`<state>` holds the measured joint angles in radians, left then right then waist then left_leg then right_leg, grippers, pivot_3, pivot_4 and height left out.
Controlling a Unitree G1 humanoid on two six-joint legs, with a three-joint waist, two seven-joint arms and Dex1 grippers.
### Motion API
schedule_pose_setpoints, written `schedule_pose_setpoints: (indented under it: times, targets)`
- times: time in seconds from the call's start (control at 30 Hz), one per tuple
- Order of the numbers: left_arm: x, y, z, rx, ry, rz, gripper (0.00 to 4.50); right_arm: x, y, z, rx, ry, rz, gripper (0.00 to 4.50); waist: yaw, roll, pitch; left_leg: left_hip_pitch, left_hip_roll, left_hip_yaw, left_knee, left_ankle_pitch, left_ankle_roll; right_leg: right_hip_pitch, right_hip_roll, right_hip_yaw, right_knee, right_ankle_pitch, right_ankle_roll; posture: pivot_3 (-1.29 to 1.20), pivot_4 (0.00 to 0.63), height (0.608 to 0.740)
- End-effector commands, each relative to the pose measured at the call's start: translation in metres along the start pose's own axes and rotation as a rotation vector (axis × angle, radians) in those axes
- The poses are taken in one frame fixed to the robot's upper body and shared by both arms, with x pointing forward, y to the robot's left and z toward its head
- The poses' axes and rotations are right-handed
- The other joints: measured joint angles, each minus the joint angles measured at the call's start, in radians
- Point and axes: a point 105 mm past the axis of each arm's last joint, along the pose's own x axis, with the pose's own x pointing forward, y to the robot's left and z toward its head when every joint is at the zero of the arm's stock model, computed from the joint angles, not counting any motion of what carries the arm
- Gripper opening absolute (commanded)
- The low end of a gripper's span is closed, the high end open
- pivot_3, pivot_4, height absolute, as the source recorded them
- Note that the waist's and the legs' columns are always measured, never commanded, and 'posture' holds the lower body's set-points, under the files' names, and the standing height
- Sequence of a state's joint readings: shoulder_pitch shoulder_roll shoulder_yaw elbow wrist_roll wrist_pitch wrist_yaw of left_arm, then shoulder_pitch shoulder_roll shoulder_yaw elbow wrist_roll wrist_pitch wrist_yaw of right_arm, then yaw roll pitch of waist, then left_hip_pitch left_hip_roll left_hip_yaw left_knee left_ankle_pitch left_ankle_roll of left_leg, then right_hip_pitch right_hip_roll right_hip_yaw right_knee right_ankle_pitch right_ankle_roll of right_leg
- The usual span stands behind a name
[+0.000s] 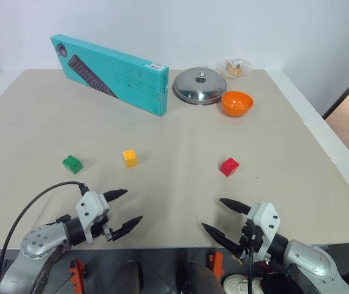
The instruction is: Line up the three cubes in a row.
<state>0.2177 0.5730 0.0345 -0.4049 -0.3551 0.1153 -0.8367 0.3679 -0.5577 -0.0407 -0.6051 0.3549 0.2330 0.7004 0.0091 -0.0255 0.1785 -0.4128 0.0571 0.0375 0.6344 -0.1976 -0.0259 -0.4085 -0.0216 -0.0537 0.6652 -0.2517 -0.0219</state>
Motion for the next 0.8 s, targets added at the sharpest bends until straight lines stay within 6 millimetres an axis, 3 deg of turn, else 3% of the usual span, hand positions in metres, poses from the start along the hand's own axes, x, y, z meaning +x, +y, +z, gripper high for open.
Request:
schedule_pose_setpoints:
  times: [0.03,0.2,0.37,0.57,0.67,0.8]
  targets:
    - [0.003,-0.007,0.010,0.050,-0.052,-0.045,4.45,0.000,0.004,0.007,-0.007,-0.031,-0.003,4.50,0.000,0.000,0.000,0.000,0.000,0.000,0.000,0.000,0.000,0.000,0.000,0.000,0.000,0.000,0.000,0.00,0.150,0.740]
    - [0.004,-0.008,0.012,0.067,-0.114,-0.073,4.45,0.000,0.006,0.011,0.021,-0.026,-0.013,4.50,0.000,0.000,0.000,0.000,0.000,0.001,0.000,-0.001,-0.001,0.000,0.000,0.001,0.000,0.000,0.000,0.00,0.150,0.740]
    - [0.005,-0.008,0.012,0.011,-0.136,-0.096,4.45,0.001,0.002,0.023,-0.109,-0.044,-0.025,4.50,0.000,0.000,0.000,0.001,0.001,0.001,0.000,-0.001,0.000,0.000,0.000,0.000,0.000,0.000,-0.001,0.00,0.150,0.740]
    - [0.008,-0.016,0.014,0.022,-0.132,-0.195,4.45,0.002,0.003,0.027,-0.115,-0.046,-0.005,4.50,0.000,0.000,0.000,0.001,0.000,0.001,0.000,-0.001,0.000,0.000,0.001,0.000,0.000,0.000,-0.001,0.00,0.150,0.740]
    - [0.010,-0.013,0.019,0.030,-0.144,-0.193,4.45,0.002,-0.011,0.038,-0.070,-0.104,-0.100,4.50,0.000,0.000,0.000,0.001,0.001,0.001,0.000,-0.001,-0.001,0.000,0.001,0.000,0.000,0.000,0.000,0.00,0.150,0.740]
    - [0.013,-0.020,0.027,0.052,-0.157,-0.265,4.45,-0.001,-0.046,0.058,-0.084,-0.181,-0.293,4.50,-0.001,-0.001,0.000,0.002,0.001,0.002,0.000,-0.001,0.000,0.000,0.001,0.002,0.000,0.000,0.000,0.00,0.150,0.740]
